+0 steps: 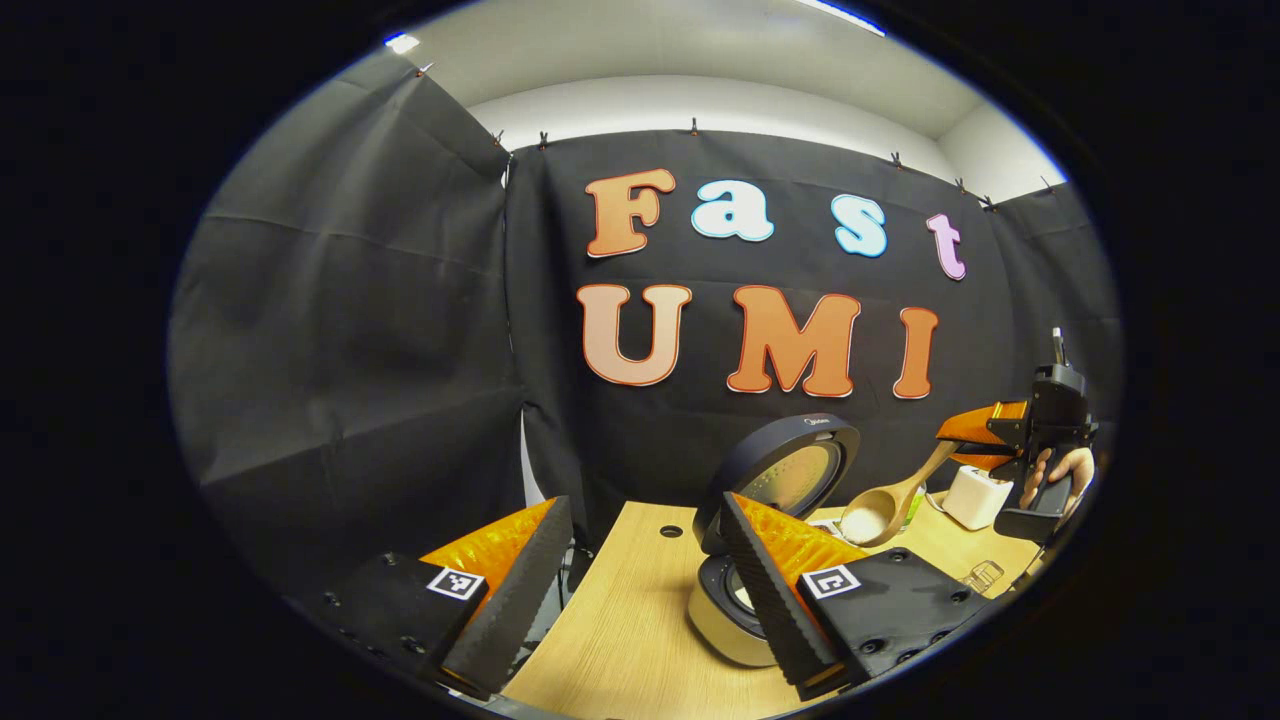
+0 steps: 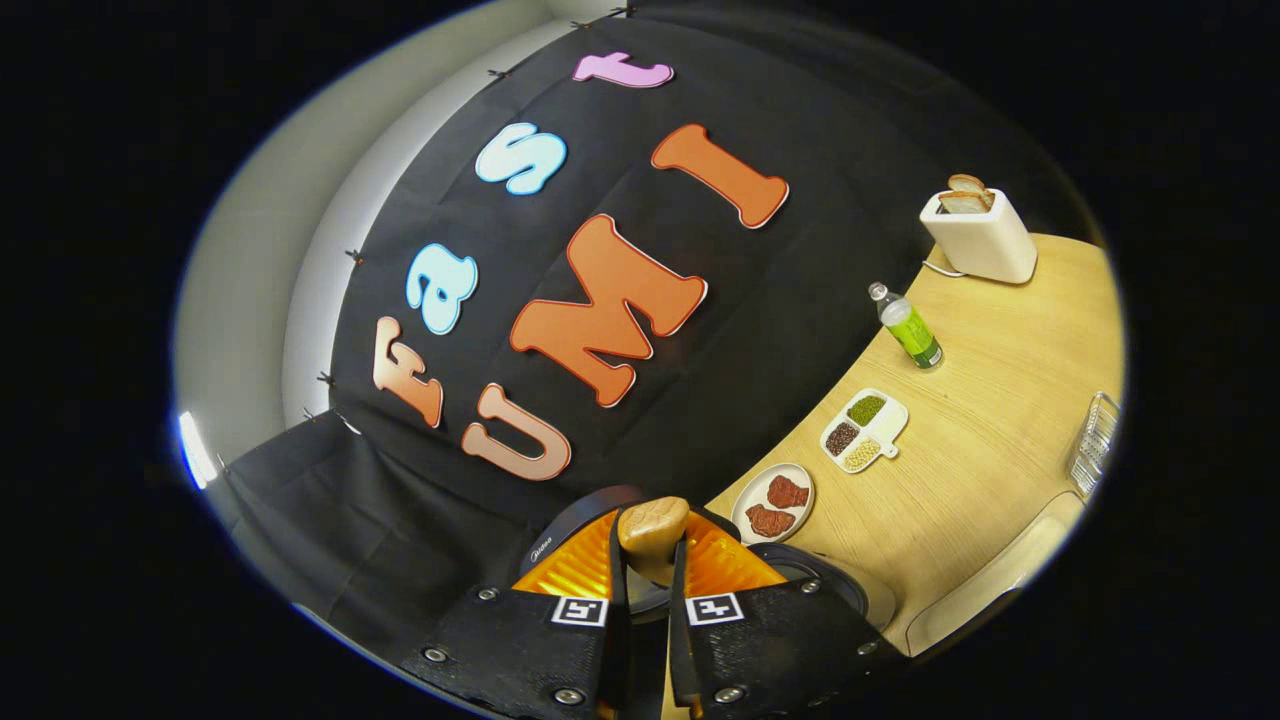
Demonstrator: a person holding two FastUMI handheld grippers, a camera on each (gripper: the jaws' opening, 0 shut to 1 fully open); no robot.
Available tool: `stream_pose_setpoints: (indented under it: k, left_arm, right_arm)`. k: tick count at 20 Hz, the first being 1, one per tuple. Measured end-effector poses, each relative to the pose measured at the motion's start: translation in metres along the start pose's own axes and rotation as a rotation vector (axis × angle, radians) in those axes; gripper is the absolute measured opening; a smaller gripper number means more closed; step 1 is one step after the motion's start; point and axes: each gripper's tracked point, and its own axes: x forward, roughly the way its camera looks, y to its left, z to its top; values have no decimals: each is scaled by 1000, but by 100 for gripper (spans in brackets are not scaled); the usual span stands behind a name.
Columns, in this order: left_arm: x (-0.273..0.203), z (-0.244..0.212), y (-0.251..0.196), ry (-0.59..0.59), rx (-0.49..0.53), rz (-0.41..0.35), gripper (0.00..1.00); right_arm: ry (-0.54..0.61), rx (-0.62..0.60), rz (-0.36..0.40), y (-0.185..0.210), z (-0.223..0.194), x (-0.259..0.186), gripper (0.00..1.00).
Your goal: Close the left gripper, press the button to open the rice cooker; take a wooden spoon from the chopstick holder with the right hand, scoop a spoonful of rice and pour it into the rice cooker, then put the wooden spoon back into the chopstick holder.
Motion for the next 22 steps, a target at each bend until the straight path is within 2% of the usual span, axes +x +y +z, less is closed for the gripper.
stream_pose_setpoints:
  k: [11, 22]
  left_arm:
    - [3, -3, -3, 7, 13, -4, 97]
    - [4, -7, -4, 14, 21, -9, 97]
  right_arm:
    - [-1, -193, 34, 14, -7, 2, 14]
    - [2, -464, 77, 28, -27, 1, 14]
